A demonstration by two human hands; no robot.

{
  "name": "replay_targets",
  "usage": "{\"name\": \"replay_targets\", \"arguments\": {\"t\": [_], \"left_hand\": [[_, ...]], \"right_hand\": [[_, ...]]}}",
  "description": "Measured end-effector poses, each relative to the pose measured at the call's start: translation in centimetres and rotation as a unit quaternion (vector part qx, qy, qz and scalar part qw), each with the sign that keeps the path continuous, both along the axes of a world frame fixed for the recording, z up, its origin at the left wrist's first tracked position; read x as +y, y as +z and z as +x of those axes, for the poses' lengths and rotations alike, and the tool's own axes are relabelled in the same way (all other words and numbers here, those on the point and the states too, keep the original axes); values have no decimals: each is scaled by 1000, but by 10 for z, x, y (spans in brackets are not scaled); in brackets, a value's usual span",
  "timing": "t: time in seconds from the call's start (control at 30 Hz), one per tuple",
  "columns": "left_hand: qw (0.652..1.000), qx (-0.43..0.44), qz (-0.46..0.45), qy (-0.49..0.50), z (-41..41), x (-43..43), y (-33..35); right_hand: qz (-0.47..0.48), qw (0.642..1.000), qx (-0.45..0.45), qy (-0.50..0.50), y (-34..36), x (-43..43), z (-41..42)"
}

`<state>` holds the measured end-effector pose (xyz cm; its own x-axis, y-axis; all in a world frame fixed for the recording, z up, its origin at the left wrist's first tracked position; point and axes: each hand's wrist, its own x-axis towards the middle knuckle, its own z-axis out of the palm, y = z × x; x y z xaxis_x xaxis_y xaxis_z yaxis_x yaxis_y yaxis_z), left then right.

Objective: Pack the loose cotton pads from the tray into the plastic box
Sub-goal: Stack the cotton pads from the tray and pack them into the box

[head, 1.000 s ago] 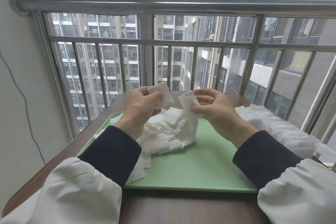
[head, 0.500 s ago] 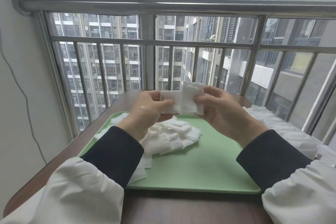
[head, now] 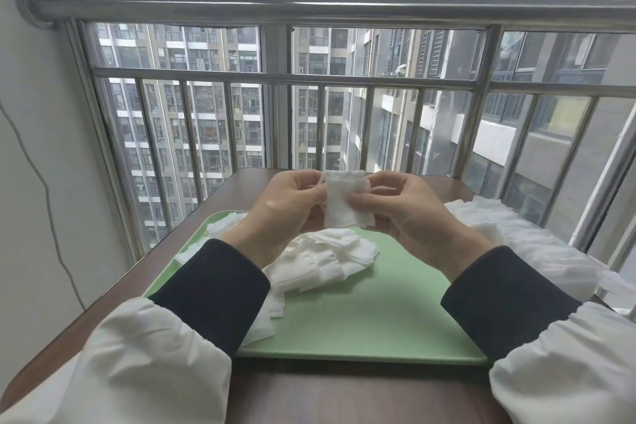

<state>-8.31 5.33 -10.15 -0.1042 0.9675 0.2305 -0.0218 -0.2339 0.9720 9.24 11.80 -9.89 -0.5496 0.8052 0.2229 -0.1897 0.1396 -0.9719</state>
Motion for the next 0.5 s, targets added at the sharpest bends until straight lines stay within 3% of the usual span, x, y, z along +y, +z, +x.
{"name": "replay_targets", "arguments": {"t": [0.3, 0.5], "left_hand": [[999, -31, -41, 3, 0, 1, 2], [997, -29, -18, 67, 2, 1, -2]], "right_hand": [[14, 998, -15, -51, 0, -2, -2], [97, 985, -94, -104, -4, -3, -4]]}}
